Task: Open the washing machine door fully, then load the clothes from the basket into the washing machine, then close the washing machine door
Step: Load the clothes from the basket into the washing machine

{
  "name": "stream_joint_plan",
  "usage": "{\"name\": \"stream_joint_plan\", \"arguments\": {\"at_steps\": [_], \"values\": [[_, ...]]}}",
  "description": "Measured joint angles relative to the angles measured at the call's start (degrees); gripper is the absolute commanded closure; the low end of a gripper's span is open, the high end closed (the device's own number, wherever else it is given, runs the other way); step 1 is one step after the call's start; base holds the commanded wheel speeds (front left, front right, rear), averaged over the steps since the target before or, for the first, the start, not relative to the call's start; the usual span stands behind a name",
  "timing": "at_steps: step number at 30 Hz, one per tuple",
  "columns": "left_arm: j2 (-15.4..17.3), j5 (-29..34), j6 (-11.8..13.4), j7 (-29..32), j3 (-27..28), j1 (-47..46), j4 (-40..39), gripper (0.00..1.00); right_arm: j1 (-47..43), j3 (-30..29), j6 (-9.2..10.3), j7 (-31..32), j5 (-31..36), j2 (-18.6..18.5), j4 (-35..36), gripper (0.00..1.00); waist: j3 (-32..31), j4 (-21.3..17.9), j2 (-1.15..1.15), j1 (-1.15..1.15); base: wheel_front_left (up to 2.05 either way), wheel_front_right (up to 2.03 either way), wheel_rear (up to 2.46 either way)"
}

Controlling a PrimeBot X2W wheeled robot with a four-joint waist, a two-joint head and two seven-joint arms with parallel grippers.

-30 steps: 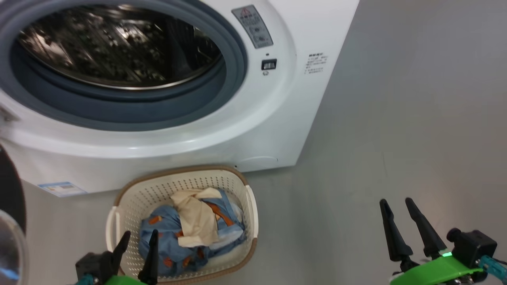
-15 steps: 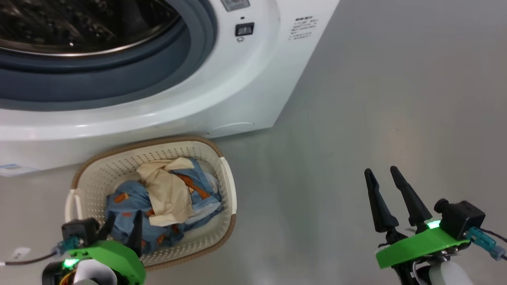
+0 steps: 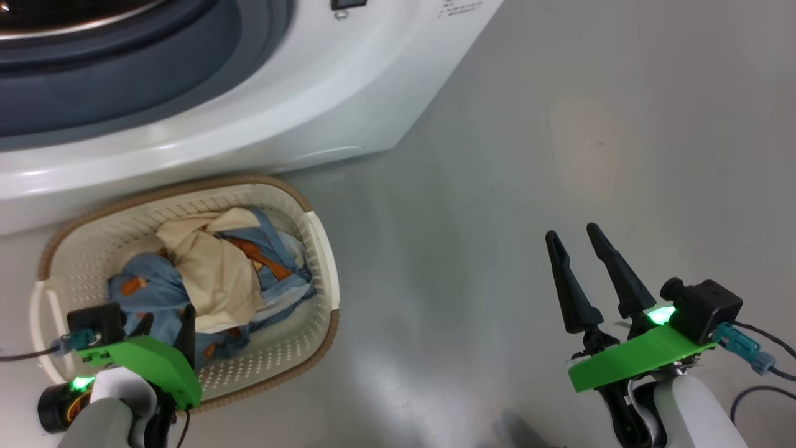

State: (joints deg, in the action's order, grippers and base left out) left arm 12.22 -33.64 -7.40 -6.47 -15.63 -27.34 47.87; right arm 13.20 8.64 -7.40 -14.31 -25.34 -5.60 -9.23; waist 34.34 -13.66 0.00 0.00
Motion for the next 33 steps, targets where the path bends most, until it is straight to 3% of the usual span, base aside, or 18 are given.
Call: {"name": "stream_joint_plan", "arguments": {"at_steps": [13, 33], "values": [[1.6, -3.5, 0.0, -0.2, -4.1, -7.1, 6.0, 0.00, 2.7, 1.1, 0.00, 0.0, 0.0, 0.6, 0.8, 0.00, 6.9, -2.9, 0.00, 0.00, 0.00, 0.00, 0.00], [2.7, -7.2, 0.0, -2.5, -9.1, -12.2, 12.0, 0.00, 4.1, 0.5, 0.00, 0.0, 0.0, 0.5, 1.7, 0.00, 10.9, -3.5, 0.00, 0.00, 0.00, 0.00, 0.00]]}}
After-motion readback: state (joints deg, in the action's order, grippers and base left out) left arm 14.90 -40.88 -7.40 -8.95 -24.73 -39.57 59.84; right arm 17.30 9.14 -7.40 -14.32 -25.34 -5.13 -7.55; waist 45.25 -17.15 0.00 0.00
